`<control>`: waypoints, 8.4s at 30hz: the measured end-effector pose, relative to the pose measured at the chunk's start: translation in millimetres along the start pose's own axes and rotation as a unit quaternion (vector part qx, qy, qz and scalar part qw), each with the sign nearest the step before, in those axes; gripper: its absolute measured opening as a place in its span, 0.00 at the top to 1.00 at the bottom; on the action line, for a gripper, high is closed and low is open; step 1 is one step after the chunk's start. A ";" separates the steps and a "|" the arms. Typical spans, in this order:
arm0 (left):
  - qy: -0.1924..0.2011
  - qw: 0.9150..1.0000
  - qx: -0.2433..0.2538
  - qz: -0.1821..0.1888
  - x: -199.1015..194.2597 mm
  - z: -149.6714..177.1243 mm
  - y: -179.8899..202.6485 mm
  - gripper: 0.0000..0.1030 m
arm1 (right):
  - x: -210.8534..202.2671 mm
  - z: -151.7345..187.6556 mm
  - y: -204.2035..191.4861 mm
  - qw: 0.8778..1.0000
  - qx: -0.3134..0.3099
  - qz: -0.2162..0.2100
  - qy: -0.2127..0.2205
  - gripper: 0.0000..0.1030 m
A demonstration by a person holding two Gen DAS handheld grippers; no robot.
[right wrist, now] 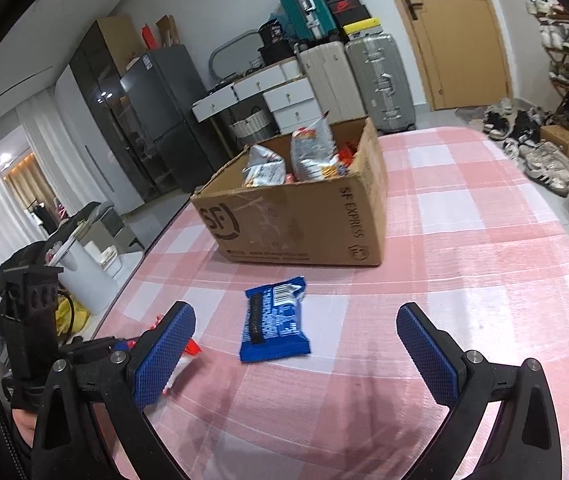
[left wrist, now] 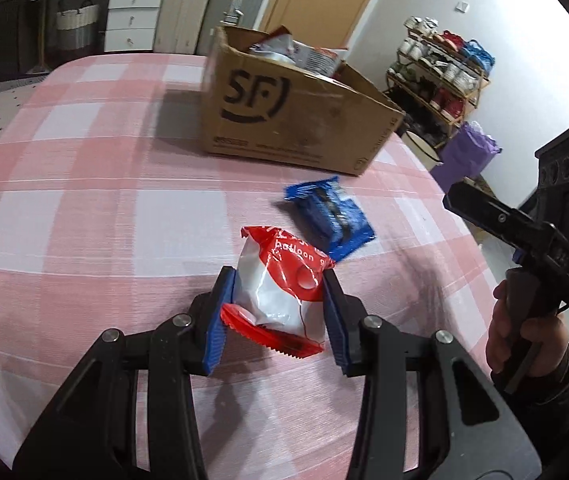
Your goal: Organize snacks
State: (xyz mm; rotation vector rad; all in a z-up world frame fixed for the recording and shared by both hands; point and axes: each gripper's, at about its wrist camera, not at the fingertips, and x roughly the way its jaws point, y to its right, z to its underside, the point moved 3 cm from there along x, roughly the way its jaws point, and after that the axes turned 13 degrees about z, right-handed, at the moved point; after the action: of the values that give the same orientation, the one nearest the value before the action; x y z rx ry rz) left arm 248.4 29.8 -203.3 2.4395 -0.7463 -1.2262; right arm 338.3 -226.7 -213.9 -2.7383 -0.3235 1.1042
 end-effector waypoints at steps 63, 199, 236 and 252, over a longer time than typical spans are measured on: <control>0.059 0.997 0.053 -0.016 -72.1 -23.1 69.9 0.62 | -56.8 -7.8 -25.4 0.996 -0.025 -0.080 0.007 0.57; 0.249 0.941 0.126 -0.192 -0.3 -49.0 10.5 0.01 | -61.7 19.3 27.3 0.964 -0.069 0.137 0.217 0.01; 0.247 0.936 0.144 -0.205 -0.7 -40.2 20.6 0.01 | -61.2 22.8 26.7 0.964 -0.073 0.140 0.214 0.00; 0.242 0.937 0.138 -0.210 -0.3 -39.9 20.4 0.01 | -61.4 23.2 26.8 0.964 -0.072 0.139 0.213 0.00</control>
State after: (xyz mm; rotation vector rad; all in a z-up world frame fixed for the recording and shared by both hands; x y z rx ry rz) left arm 274.2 14.9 -169.8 3.0686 -0.2730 -0.6004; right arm 282.7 -266.8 -196.2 -3.1212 0.0476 0.5244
